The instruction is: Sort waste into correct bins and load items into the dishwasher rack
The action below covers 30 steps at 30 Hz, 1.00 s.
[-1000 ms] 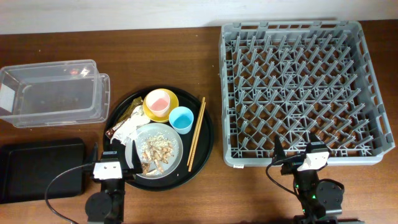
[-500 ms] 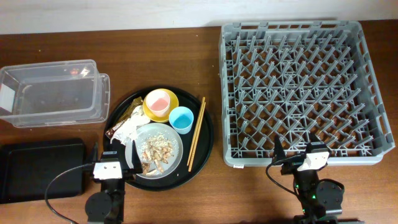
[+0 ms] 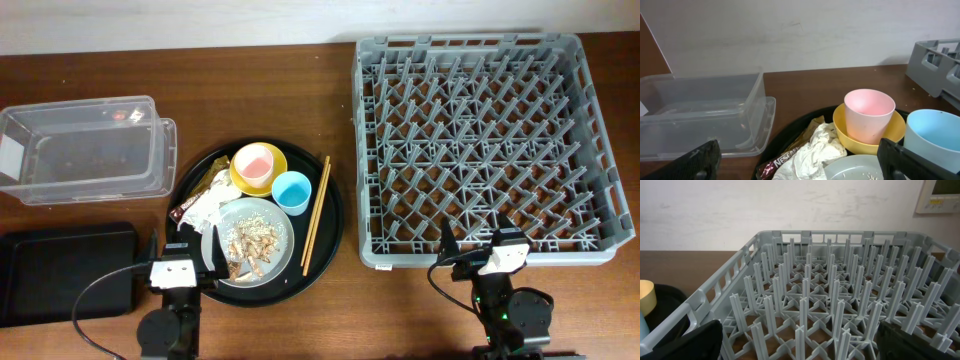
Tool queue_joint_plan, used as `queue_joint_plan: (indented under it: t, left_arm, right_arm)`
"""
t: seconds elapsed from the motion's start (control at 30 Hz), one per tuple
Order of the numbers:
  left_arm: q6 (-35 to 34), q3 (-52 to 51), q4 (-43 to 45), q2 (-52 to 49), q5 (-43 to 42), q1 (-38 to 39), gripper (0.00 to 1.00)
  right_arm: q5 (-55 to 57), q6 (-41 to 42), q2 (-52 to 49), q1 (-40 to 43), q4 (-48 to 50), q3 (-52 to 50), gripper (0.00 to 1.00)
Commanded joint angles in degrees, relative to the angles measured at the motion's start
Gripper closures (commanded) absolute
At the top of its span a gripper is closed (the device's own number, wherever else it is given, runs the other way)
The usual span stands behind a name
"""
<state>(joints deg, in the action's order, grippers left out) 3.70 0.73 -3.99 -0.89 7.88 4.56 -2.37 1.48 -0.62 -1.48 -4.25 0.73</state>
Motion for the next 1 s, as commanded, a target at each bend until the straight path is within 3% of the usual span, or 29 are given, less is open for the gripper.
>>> queue_joint_plan:
  t: [0.0, 0.47, 0.5, 0.53, 0.57, 0.6, 0.7, 0.83, 0.9, 0.97]
  left_arm:
    - [1.11, -0.20, -0.13, 0.55, -0.79, 0.26, 0.01]
    - [1.11, -0.20, -0.13, 0.55, -0.79, 0.26, 0.01]
    - [0.68, -0.20, 0.04, 0.55, -3.61, 0.31, 0.01]
    - [-3.17, -0.17, -0.22, 0.52, -14.51, 0.33, 0.01]
    - [-9.20, -0.15, 0.92, 0.37, -31.10, 0.33, 0.01]
    - [-10.82, -0.15, 1.03, 0.37, -46.34, 0.39, 0.01]
    - [-10.80, -0.15, 2.36, 0.37, -56.63, 0.39, 0.01]
    - [-10.95, 2.23, 2.80, -0.61, -52.24, 0.37, 0.01]
    - [-7.34, 6.73, -3.41, -5.07, -47.43, 0.37, 0.01]
    - [0.87, 17.97, -17.75, -17.94, -36.83, 0.37, 0.01]
  right_arm:
    - [0.28, 0.24, 0.44, 0.37, -0.09, -0.42, 0.02]
    - [0.28, 0.24, 0.44, 0.37, -0.07, -0.42, 0.02]
    - [0.28, 0.24, 0.44, 0.37, -0.09, -0.42, 0.02]
    - [0.28, 0.24, 0.44, 0.37, -0.09, -0.42, 0.02]
    - [0.28, 0.24, 0.44, 0.37, -0.09, -0.42, 0.02]
    - [0.28, 0.24, 0.44, 0.37, -0.09, -0.42, 0.02]
    - [0.28, 0.24, 0.44, 0.37, -0.09, -0.42, 0.02]
    - [0.28, 0.24, 0.44, 0.37, -0.09, -0.42, 0.02]
    - [0.28, 0.24, 0.44, 0.37, -0.09, -0.42, 0.02]
    - [0.28, 0.24, 0.44, 0.37, -0.09, -0.42, 0.02]
